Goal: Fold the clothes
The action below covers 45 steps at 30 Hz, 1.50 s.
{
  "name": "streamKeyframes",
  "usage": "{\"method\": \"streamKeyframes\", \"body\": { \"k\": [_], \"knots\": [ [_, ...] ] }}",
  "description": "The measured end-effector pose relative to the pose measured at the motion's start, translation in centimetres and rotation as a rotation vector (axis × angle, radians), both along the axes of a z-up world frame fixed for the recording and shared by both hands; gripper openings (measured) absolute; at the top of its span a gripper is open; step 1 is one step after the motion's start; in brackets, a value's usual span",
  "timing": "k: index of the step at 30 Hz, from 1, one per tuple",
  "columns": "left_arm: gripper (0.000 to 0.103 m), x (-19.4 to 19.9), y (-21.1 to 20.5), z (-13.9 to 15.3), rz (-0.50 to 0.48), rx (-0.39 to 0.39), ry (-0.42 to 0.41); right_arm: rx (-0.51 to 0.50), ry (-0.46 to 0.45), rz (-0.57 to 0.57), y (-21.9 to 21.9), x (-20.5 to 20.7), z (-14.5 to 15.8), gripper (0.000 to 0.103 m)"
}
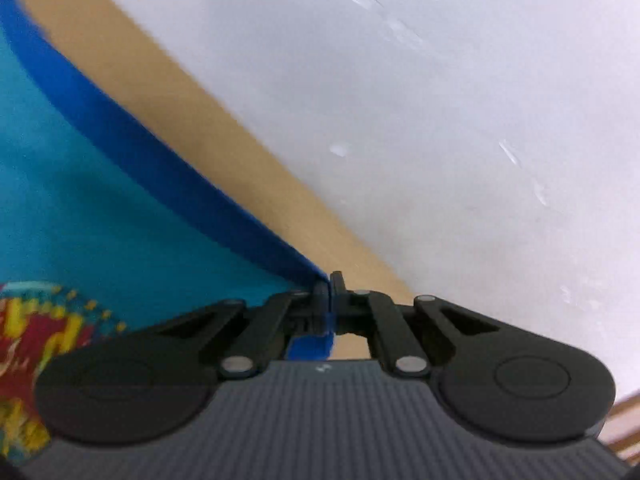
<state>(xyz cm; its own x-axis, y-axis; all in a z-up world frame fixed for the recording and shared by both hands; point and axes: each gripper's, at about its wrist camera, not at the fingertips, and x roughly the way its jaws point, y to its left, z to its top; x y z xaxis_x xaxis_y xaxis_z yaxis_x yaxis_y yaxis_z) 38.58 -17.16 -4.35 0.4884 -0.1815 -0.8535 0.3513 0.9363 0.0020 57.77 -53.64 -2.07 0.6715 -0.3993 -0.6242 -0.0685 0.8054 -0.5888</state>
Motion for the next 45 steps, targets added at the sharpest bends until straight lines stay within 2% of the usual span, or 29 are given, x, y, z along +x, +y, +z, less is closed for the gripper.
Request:
{"method": "streamKeyframes", "body": {
  "k": [4, 10, 12, 13, 15, 17, 19, 21, 23, 27, 30, 33, 36, 37, 41, 45],
  "knots": [
    [0.095, 0.1, 0.2, -0.2, -0.004, -0.005, -0.011, -0.012, 0.03, -0.053, -0.9, 1.3, -2.3, 0.004],
    [0.096, 0.2, 0.8, -0.3, -0.002, -0.014, -0.021, -0.116, 0.059, -0.098, -1.0, 1.8, -5.6, 0.004],
    [0.089, 0.3, 1.2, -0.2, 0.009, -0.023, -0.022, -0.13, 0.06, -0.129, -1.1, 2.0, -5.7, 0.005],
    [0.08, 0.3, 1.8, 0.2, 0.015, -0.029, -0.027, -0.125, 0.053, -0.152, -1.3, 2.0, -5.5, 0.005],
    [0.077, 0.5, 2.9, 1.0, 0.044, -0.04, -0.053, -0.076, 0.019, -0.186, -1.7, 1.8, -4.5, 0.008],
    [0.077, 1.1, 4.7, 1.7, 0.091, -0.053, -0.078, -0.016, -0.036, -0.197, -2.0, 0.8, -2.9, 0.02],
    [0.077, 1.9, 6.7, 2.3, 0.143, -0.081, -0.093, 0.04, -0.1, -0.203, -2.1, -0.9, -1.1, 0.028],
    [0.077, 2.6, 8.1, 2.9, 0.176, -0.086, -0.112, 0.116, -0.141, -0.183, -1.8, -3.1, 0.5, 0.032],
    [0.078, 3.8, 8.8, 3.6, 0.175, -0.069, -0.135, 0.207, -0.128, -0.11, -0.7, -5.5, 1.3, 0.042],
    [0.079, 8.9, 9.2, 4.4, 0.148, 0.003, -0.176, 0.371, -0.049, 0.037, 2.8, -8.8, 1.2, 0.043],
    [0.078, 15.0, 9.0, 3.5, 0.145, 0.049, -0.192, 0.462, -0.035, 0.017, 4.8, -8.5, 0.3, 0.043],
    [0.077, 22.5, 10.7, 2.5, 0.172, 0.091, -0.195, 0.547, -0.023, -0.012, 6.3, -8.1, -0.7, 0.043],
    [0.079, 27.7, 12.0, 0.5, 0.197, 0.159, -0.162, 0.584, -0.027, -0.094, 4.1, -6.5, -2.3, 0.043],
    [0.084, 28.7, 12.4, 0.0, 0.204, 0.16, -0.168, 0.596, -0.047, -0.112, 3.4, -5.8, -2.6, 0.044],
    [0.092, 32.1, 13.1, -0.2, 0.212, 0.179, -0.176, 0.581, -0.086, -0.151, 3.0, -3.7, -3.2, 0.051],
    [0.098, 35.8, 13.7, -0.6, 0.257, 0.163, -0.187, 0.557, -0.134, -0.209, 4.2, -0.2, -3.6, 0.061]
  ]
}}
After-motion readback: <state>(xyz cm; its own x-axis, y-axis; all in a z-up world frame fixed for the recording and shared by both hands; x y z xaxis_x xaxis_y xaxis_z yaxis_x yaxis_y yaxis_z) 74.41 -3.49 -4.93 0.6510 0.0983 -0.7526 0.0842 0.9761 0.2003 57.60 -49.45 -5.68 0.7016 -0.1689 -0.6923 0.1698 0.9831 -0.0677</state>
